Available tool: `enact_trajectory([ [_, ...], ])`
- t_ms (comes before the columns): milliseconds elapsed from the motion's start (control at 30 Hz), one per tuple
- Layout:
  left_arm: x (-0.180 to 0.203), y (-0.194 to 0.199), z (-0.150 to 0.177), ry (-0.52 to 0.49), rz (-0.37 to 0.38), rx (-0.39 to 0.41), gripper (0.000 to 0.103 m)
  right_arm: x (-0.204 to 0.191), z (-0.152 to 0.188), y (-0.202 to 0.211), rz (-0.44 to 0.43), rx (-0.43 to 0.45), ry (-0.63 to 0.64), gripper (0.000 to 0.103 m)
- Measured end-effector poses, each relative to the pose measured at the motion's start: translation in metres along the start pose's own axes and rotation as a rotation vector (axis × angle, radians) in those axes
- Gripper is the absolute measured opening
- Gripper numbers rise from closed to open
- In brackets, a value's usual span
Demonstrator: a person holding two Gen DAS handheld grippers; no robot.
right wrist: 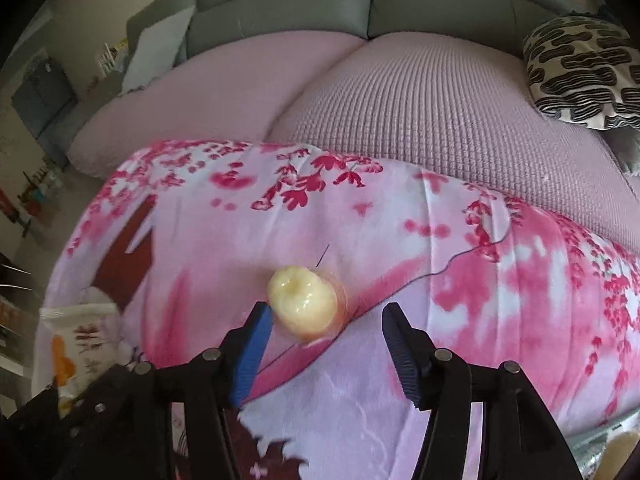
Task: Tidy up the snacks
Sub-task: 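Grasp the white-green cookie pack with the left tool while the right tool grasps the yellow pudding cup, then carry the cookie pack and pudding cup into the tray and open both tools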
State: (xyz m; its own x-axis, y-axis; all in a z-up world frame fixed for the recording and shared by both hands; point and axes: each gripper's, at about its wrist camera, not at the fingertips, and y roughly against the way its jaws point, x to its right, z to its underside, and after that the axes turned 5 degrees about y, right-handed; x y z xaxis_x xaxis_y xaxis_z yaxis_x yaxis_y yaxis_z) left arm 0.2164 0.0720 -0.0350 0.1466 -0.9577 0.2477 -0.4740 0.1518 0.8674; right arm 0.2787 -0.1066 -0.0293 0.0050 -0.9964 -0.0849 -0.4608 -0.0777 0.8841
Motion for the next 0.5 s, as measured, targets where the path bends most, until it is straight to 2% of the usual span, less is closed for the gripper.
enact_trajectory([
  [200,0.003,-0.012,0.002,-0.013,0.007,-0.022,0.020,-0.015,-0.006,-0.023,0.069,-0.022,0.059,0.064],
  [267,0.002,-0.012,0.002,-0.013,0.006,-0.023,0.020,-0.017,-0.005,-0.025,0.083,-0.020,0.070,0.060],
  [300,0.002,-0.012,0.002,-0.013,0.008,-0.022,0.020,-0.017,-0.003,-0.024,0.083,-0.018,0.068,0.052],
  [333,0.002,-0.011,0.002,-0.014,0.008,-0.021,0.020,-0.016,-0.001,-0.022,0.091,-0.016,0.070,0.047],
  [500,0.007,-0.005,0.004,-0.027,0.015,-0.013,0.020,-0.010,0.006,-0.013,0.061,-0.011,0.052,0.045],
])
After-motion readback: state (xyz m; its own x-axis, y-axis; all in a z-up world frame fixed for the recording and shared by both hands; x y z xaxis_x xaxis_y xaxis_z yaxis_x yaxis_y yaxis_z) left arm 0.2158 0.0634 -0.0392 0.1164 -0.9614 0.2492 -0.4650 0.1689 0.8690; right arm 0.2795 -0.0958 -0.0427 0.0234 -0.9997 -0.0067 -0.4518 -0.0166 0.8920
